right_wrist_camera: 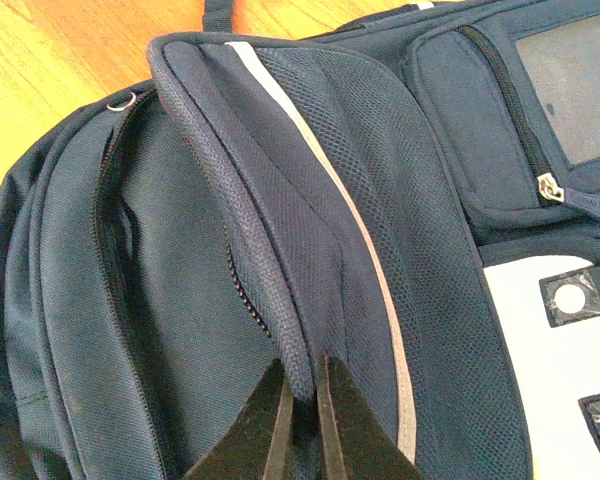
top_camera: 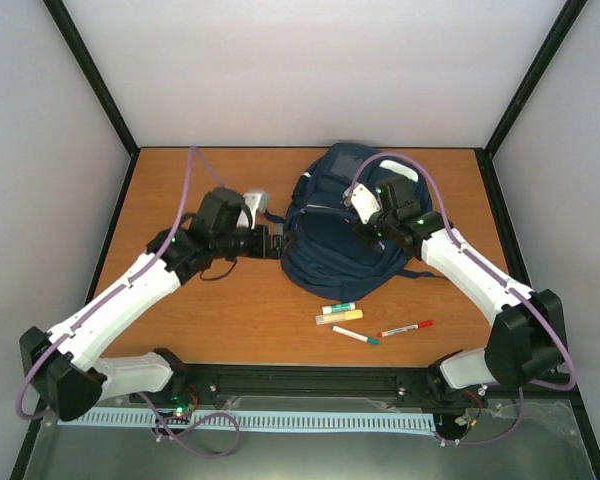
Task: Pack the student bag
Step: Move the stationery to the center of the board.
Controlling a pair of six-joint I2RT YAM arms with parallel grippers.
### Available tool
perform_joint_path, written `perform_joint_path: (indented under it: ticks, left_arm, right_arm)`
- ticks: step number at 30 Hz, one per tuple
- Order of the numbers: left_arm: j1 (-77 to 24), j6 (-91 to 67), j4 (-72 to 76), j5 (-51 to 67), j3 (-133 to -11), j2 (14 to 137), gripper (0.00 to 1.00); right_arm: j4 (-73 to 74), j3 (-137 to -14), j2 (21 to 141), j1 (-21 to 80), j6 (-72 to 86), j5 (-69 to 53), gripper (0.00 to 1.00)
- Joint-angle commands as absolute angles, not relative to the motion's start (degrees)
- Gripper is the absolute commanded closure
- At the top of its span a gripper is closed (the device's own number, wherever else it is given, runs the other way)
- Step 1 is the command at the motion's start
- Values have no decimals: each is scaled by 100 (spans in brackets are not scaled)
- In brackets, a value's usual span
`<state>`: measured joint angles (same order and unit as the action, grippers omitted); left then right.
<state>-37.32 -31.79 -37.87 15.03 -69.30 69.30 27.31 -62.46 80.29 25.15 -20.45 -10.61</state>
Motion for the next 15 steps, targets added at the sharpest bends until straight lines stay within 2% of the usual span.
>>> perform_joint_path:
  ticks: [1, 5, 8, 10, 12, 14, 15]
  left_arm:
    - [-3709, -3052, -2872, -364, -5879, 6229, 0]
    - [-3709, -3888, -3330, -2126, -5512, 6324, 0]
    - [-3709, -2964, -3749, -2058, -5833, 7084, 0]
    - [-3709, -2764, -3540, -1953, -5697, 7134, 0]
    - [-3709, -2516, -3091, -1294, -5391, 6913, 2]
    - [-3717, -2250, -2548, -427, -5096, 6651, 17]
    - [-3718, -2149, -2330, 21, -4950, 6556, 34]
  right_arm:
    - [2407, -6173, 8032, 2522, -2103, -1268, 97]
    - [2400, -6133, 8102, 2531, -2142, -1337, 97]
    - [2369, -6086, 8098, 2531, -2204, -1311, 97]
    - [2363, -6061, 8086, 2531, -2238, -1276, 97]
    - [2365, -6035, 8055, 2531, -2286, -1293, 97]
    - [2365, -5993, 8014, 2531, -2343, -1319, 97]
    - [2364, -5982, 7997, 2531, -2348, -1327, 97]
